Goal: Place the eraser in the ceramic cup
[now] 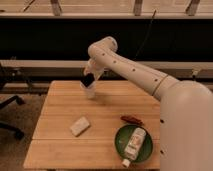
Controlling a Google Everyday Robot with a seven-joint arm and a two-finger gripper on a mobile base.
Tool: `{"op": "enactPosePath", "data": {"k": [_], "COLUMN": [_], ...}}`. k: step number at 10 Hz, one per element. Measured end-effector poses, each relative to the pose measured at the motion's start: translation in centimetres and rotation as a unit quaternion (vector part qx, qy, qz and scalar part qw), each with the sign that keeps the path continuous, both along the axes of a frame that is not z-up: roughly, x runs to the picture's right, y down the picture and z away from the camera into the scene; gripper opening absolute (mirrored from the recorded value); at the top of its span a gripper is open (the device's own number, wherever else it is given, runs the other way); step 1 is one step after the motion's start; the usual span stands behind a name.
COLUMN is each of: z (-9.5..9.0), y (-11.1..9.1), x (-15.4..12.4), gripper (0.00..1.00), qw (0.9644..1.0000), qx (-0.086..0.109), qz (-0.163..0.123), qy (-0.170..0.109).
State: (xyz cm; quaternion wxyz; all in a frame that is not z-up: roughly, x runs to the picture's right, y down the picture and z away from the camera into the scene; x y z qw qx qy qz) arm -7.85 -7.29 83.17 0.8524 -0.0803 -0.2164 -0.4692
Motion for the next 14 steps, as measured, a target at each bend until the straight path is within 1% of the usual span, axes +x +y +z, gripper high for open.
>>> {"op": "enactPosePath", "data": {"k": [1,3,4,6,7,10,12,14], "z": [0.1,0.9,1.5,2.4,2.8,3.0,2.7,2.0], "y": [-0.1,0.4,0.8,1.0,1.1,1.2,1.3,1.5], "x": [-0.6,-2.3,-2.7,-2.7,-2.8,-2.4,-2.0,-1.2], "gripper": [0.30,0.50,0.60,0.76,0.80,0.80,0.80,0.80], "qw": [1.0000,0.9998,0.9996,0.9994,0.9993,0.9992,0.9993,0.9995], "qx": [0.000,-0.013,-0.021,-0.028,-0.031,-0.032,-0.029,-0.023], "qz": [-0.003,-0.014,-0.016,-0.020,-0.021,-0.021,-0.021,-0.020], "qy": [-0.003,-0.005,-0.004,0.003,0.006,0.011,0.011,0.008]}}
